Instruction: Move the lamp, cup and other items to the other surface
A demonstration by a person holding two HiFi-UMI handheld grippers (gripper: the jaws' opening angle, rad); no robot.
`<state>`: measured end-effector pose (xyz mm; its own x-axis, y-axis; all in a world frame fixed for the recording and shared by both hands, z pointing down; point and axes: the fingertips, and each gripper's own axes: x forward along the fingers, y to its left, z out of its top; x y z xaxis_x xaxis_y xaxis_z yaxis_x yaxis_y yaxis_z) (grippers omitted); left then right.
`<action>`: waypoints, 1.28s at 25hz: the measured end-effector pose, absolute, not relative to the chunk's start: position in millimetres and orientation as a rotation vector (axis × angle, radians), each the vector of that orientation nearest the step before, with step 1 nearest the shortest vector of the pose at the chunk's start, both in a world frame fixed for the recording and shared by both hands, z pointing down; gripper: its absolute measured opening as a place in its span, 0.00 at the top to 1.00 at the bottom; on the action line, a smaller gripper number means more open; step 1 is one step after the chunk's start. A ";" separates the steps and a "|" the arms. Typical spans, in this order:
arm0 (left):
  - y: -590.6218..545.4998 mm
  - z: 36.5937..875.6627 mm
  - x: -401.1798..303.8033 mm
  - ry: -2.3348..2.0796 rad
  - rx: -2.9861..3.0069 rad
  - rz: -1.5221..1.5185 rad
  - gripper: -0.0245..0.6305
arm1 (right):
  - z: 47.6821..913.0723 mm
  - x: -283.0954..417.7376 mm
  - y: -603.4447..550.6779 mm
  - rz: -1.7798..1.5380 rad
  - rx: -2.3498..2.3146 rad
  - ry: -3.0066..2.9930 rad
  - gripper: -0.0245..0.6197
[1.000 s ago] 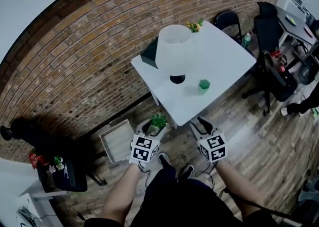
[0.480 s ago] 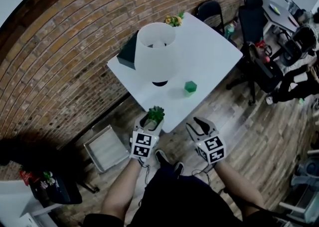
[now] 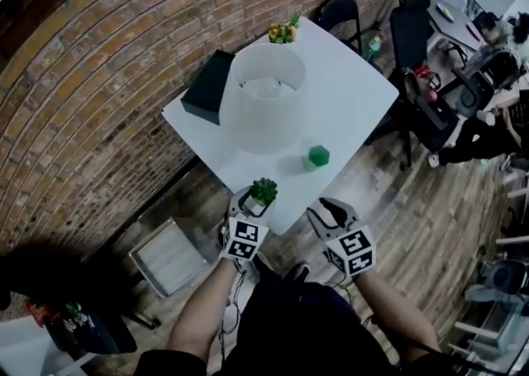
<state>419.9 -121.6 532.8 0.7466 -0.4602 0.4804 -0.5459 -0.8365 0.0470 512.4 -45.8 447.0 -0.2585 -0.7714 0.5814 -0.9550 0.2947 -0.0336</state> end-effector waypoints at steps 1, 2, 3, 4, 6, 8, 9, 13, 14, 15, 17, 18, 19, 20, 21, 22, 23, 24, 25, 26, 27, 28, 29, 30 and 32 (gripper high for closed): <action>-122.4 539.8 420.9 -0.789 2.759 0.694 0.57 | 449.1 511.5 -47.6 0.536 1.534 -2.108 0.72; -122.4 546.8 421.4 -0.777 2.757 0.701 0.57 | 451.1 510.8 -49.2 0.538 1.529 -2.106 0.72; -122.2 553.5 421.3 -0.767 2.753 0.706 0.57 | 452.8 510.1 -51.0 0.539 1.525 -2.107 0.72; -122.0 559.0 420.7 -0.761 2.749 0.708 0.57 | 453.7 509.3 -53.3 0.540 1.523 -2.108 0.72; -121.4 565.4 419.2 -0.756 2.751 0.706 0.57 | 454.1 507.2 -58.0 0.539 1.514 -2.120 0.72; -119.0 567.7 418.6 -0.751 2.769 0.724 0.57 | 455.8 505.7 -61.6 0.534 1.501 -2.135 0.72; -117.8 568.2 418.8 -0.747 2.774 0.739 0.57 | 457.2 505.5 -63.1 0.533 1.494 -2.140 0.72; -113.9 571.6 420.2 -0.711 2.748 0.802 0.56 | 461.3 504.1 -72.3 0.545 1.471 -2.166 0.72; -112.7 571.7 419.0 -0.711 2.738 0.811 0.53 | 461.1 503.5 -75.1 0.545 1.464 -2.177 0.72; -111.5 571.3 416.7 -0.719 2.727 0.816 0.52 | 460.5 503.4 -77.9 0.544 1.457 -2.189 0.72; -108.2 570.8 410.0 -0.749 2.701 0.817 0.50 | 459.4 504.4 -83.3 0.542 1.444 -2.211 0.72; -105.9 570.1 406.3 -0.764 2.687 0.818 0.50 | 459.1 505.2 -85.3 0.545 1.438 -2.222 0.72; -103.0 568.5 402.4 -0.778 2.672 0.817 0.50 | 458.9 506.2 -86.8 0.546 1.432 -2.231 0.72; -99.6 565.9 398.4 -0.791 2.659 0.815 0.50 | 458.7 507.4 -87.7 0.548 1.426 -2.238 0.72; -96.2 562.7 394.0 -0.807 2.647 0.811 0.50 | 458.1 508.6 -88.6 0.547 1.420 -2.245 0.72; -92.9 558.7 389.3 -0.825 2.635 0.803 0.50 | 457.0 510.0 -90.1 0.543 1.416 -2.253 0.72; -89.8 554.1 384.3 -0.845 2.623 0.791 0.50 | 454.9 511.5 -92.5 0.535 1.415 -2.261 0.72; -87.3 548.6 379.1 -0.868 2.609 0.775 0.50 | 452.0 512.9 -95.6 0.525 1.415 -2.271 0.73; -85.8 542.3 373.8 -0.897 2.593 0.754 0.50 | 449.5 513.8 -98.5 0.518 1.412 -2.282 0.73; -85.6 534.9 368.1 -0.931 2.576 0.730 0.50 | 447.9 514.4 -100.4 0.514 1.403 -2.292 0.73; -86.1 526.6 362.3 -0.971 2.558 0.701 0.50 | 446.2 514.6 -101.3 0.511 1.391 -2.300 0.73; -87.1 517.3 356.8 -1.012 2.540 0.669 0.50 | 443.1 514.8 -101.8 0.504 1.381 -2.309 0.73; -88.6 506.0 352.3 -1.053 2.524 0.632 0.50 | 438.5 515.3 -102.5 0.490 1.376 -2.316 0.73; -90.9 491.8 349.5 -1.092 2.515 0.590 0.51 | 432.4 516.2 -103.7 0.469 1.378 -2.322 0.74; -96.9 458.1 348.1 -1.158 2.518 0.507 0.57 | 417.3 519.8 -107.7 0.409 1.401 -2.330 0.74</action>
